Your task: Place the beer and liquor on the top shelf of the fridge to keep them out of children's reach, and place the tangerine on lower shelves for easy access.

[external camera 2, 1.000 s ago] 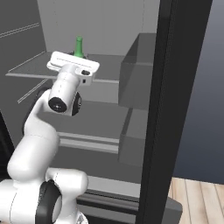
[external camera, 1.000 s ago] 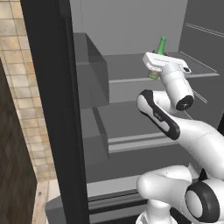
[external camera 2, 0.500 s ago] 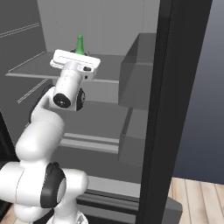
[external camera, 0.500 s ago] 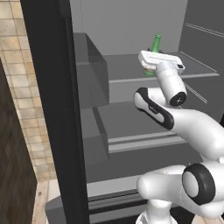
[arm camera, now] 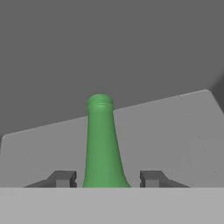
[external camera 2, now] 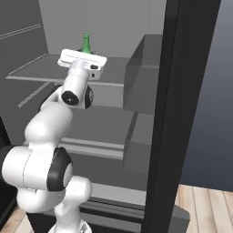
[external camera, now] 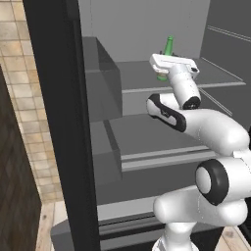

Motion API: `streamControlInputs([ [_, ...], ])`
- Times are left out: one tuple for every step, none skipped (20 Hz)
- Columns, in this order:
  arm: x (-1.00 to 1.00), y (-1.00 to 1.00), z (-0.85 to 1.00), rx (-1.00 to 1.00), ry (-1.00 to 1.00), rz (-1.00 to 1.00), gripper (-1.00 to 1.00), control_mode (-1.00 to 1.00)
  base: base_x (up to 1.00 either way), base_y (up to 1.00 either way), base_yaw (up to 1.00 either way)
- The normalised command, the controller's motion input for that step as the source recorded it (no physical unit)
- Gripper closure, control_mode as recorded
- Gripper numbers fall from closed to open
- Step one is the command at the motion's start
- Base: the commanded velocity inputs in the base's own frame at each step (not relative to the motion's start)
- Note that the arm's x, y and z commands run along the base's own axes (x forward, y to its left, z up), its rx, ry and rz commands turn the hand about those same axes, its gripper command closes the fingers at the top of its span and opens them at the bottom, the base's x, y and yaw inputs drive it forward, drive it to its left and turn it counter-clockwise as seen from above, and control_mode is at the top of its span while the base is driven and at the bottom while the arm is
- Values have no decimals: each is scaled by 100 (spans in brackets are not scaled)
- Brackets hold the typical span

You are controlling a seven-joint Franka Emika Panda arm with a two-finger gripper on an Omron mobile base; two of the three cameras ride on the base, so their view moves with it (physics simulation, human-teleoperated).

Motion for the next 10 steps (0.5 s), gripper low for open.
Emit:
streamControlInputs([
  [40, 6, 0, -3, -1, 0, 100, -100, 0, 0, 0],
  [39, 6, 0, -3, -1, 0, 100, -100, 0, 0, 0],
  [37, 7, 0, -3, -1, 0, 100, -100, 0, 0, 0],
  [36, 9, 0, -4, -1, 0, 100, -100, 0, 0, 0],
  [34, 10, 0, -4, -2, 0, -100, -100, 0, 0, 0],
  [31, 9, 0, -5, -2, 0, -100, -100, 0, 0, 0],
  [29, 9, 0, -5, -3, 0, -100, -100, 0, 0, 0],
  [29, 9, 0, -5, -2, 0, -100, -100, 0, 0, 0],
  [29, 11, 0, -6, -2, 0, -100, -100, 0, 0, 0],
  [23, 9, 0, -5, -4, 0, -100, -100, 0, 0, 0],
])
